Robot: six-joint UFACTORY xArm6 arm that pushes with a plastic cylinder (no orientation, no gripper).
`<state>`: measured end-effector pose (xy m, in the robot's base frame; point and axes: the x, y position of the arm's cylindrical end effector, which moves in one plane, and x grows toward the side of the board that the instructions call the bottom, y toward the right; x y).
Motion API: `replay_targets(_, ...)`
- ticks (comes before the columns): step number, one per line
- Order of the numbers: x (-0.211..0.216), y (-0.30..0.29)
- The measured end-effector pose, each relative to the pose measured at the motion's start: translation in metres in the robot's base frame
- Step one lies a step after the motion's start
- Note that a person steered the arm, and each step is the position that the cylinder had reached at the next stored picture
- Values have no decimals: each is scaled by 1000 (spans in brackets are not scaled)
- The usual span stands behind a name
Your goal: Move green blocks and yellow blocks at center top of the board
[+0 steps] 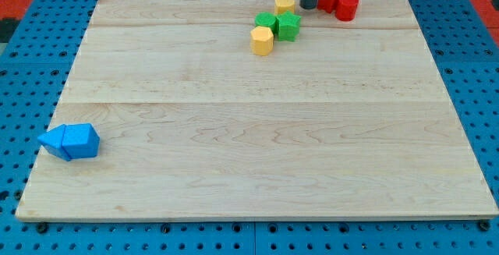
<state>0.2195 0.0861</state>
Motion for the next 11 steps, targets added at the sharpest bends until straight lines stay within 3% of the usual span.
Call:
replay_targets(3,34,-106)
replay_targets(4,45,-106)
replay_targets(5,24,-105)
replay_targets(8,16,7)
replay_targets(11,50,34)
